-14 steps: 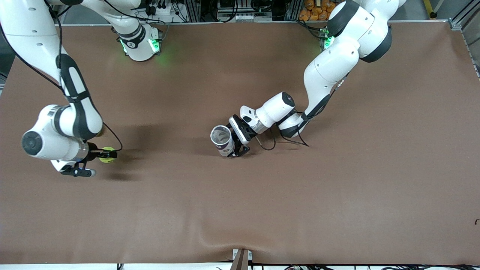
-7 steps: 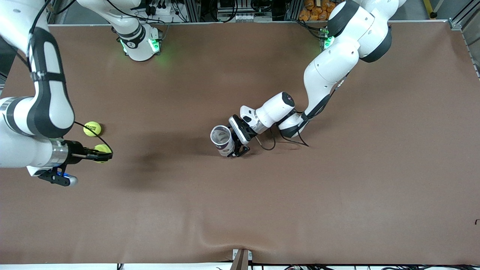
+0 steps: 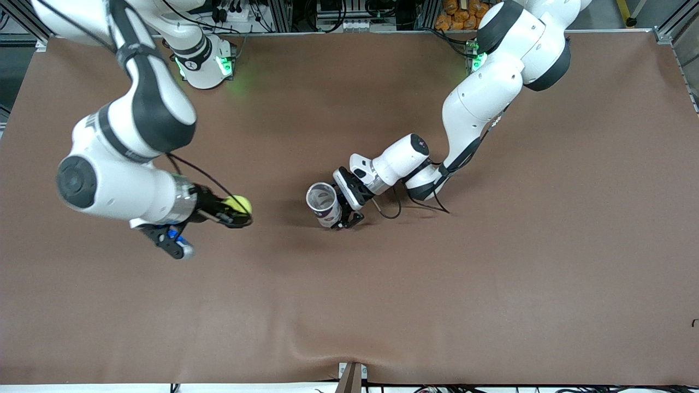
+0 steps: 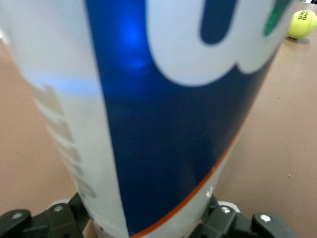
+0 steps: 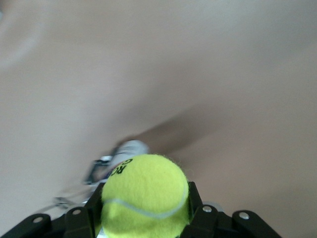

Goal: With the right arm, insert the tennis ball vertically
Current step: 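Carry the tennis ball with the right gripper over the can opening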

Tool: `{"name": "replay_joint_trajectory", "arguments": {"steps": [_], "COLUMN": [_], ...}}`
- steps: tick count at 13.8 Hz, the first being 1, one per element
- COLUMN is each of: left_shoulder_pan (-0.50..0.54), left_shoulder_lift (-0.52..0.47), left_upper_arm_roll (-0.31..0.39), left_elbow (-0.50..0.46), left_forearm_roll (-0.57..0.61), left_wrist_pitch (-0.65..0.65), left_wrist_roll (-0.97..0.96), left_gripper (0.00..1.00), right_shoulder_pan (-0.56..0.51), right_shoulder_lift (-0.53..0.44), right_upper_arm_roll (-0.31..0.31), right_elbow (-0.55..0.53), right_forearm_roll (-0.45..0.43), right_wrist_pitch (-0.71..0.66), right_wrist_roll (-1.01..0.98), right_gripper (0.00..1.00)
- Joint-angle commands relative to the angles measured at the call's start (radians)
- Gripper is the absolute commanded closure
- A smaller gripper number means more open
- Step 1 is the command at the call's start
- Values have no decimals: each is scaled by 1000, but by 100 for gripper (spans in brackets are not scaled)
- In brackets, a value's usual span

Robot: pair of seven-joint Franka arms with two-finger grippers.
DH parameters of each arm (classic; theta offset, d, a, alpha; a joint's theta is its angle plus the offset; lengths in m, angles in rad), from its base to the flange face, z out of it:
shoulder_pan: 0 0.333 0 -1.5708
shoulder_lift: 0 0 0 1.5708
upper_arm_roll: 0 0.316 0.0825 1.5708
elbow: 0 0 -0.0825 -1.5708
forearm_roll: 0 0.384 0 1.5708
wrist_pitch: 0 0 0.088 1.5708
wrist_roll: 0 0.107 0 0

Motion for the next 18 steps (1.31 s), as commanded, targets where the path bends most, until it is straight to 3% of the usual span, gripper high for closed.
{"name": "replay_joint_trajectory", "arguments": {"steps": [1,5,12,13,14,15,18], "left_shoulder_pan": [-1,1,2,2,1,1,1], "left_shoulder_lift": [7,6,4,4,4,6,4], "left_upper_arm_roll": [-4,-4,-4,-4,-4,-4,-4], "left_elbow": [9,9,11,11,11,11,11], "left_forearm_roll": [-1,1,4,4,1,1,4], "left_wrist_pitch": [6,6,6,6,6,6,6], "left_wrist_roll": [0,0,0,0,0,0,0], "left_gripper": [13,13,13,13,13,13,13], "right_shoulder_pan": [100,192,214,212,217,221,220], "right_shoulder_lift": [53,88,81,81,82,85,77], "right_upper_arm_roll": [4,4,2,4,4,4,8], "right_elbow": [33,15,-69,-77,-79,-76,-57], "right_forearm_roll": [12,0,-18,-18,-17,-14,-3], "right_wrist_pitch": [109,175,166,166,168,175,165], "right_wrist_roll": [190,267,269,273,299,340,351], "right_gripper": [100,100,100,69,13,0,0]}}
